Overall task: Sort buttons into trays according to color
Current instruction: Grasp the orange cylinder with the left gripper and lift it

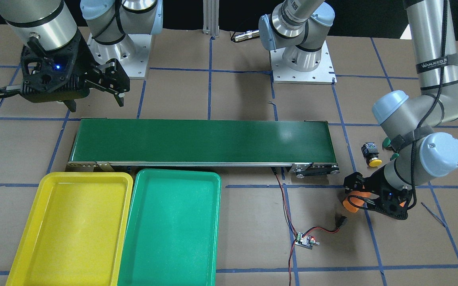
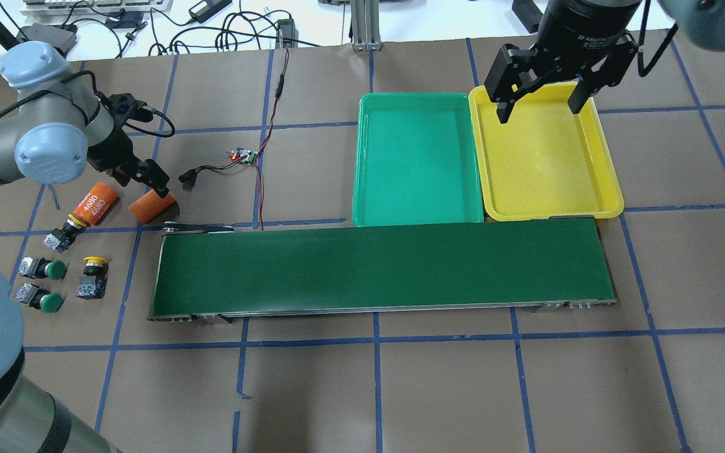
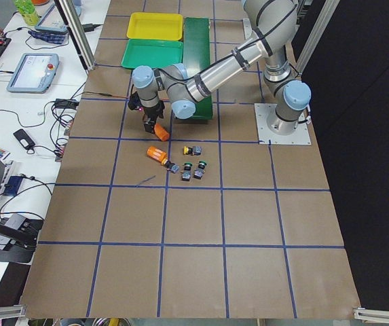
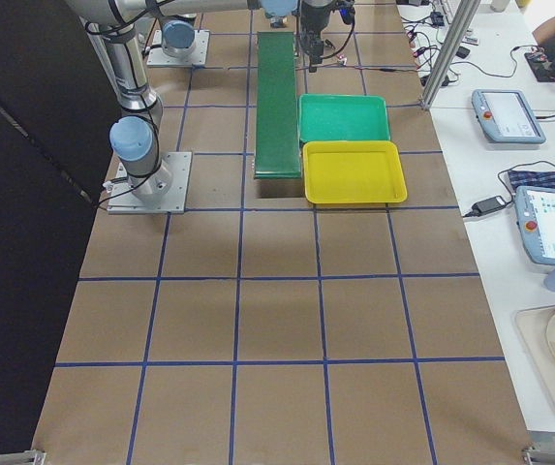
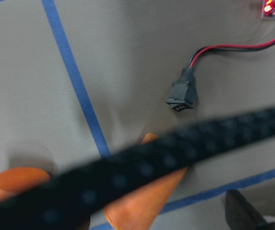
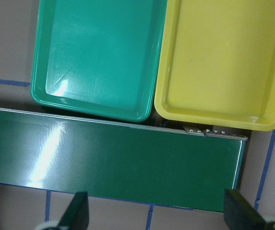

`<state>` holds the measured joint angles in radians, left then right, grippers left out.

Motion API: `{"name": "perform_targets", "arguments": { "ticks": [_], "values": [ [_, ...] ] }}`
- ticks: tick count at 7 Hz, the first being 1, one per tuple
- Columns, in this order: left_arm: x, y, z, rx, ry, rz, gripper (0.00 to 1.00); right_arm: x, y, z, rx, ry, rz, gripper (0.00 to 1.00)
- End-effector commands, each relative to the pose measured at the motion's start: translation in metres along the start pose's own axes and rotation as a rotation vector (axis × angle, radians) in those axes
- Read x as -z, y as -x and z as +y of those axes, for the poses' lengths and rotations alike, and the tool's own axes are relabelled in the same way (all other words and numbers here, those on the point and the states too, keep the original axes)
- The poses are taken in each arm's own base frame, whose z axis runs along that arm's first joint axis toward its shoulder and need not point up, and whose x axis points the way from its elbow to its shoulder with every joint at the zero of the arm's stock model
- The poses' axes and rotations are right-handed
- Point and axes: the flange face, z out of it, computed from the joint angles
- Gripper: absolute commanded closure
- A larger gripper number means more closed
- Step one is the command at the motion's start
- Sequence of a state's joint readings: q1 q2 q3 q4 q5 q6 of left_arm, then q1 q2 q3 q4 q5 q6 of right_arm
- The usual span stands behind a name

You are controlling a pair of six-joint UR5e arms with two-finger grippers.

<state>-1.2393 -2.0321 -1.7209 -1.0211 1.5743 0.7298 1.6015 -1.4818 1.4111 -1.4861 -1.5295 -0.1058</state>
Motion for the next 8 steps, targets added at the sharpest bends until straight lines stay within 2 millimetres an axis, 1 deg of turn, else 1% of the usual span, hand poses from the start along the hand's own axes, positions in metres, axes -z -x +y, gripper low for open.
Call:
{"name": "perform_targets", "arguments": {
  "ticks": [1, 2, 3, 4, 5, 6, 7, 8],
  "values": [
    [-0.023, -0.006, 0.008, -0.06, 0.014, 0.018, 0.0, -0.001, 0.0, -0.001, 0.0, 0.001, 0.0, 0.0],
    [-0.029, 0.001, 0.006, -0.06, -0.016, -0.016, 0.0, -0.001, 0.0, -0.001, 0.0, 0.001, 0.0, 0.0],
    [-0.036, 0.002, 0.006, -0.083, -0.015, -0.011, 0.0, 0.0, 0.0, 0.0, 0.0, 0.001, 0.0, 0.0],
    [-0.038, 0.003, 0.007, -0.158, -0.009, -0.013, 0.16, 0.0, 0.0, 0.0, 0.0, 0.0, 0.0, 0.0],
    [-0.037, 0.005, 0.007, -0.181, -0.011, -0.015, 0.49, 0.0, 0.0, 0.0, 0.0, 0.0, 0.0, 0.0],
    [-0.028, 0.006, 0.008, -0.184, -0.02, -0.027, 0.81, 0.0, 0.0, 0.0, 0.0, 0.001, 0.0, 0.0],
    [-0.023, 0.005, 0.009, -0.201, -0.031, -0.03, 0.93, -0.001, 0.0, 0.0, 0.0, 0.003, 0.0, 0.0],
    [-0.007, 0.004, 0.007, -0.244, -0.049, -0.049, 0.95, 0.0, 0.0, 0.0, 0.0, 0.001, 0.0, 0.0]
  ]
}}
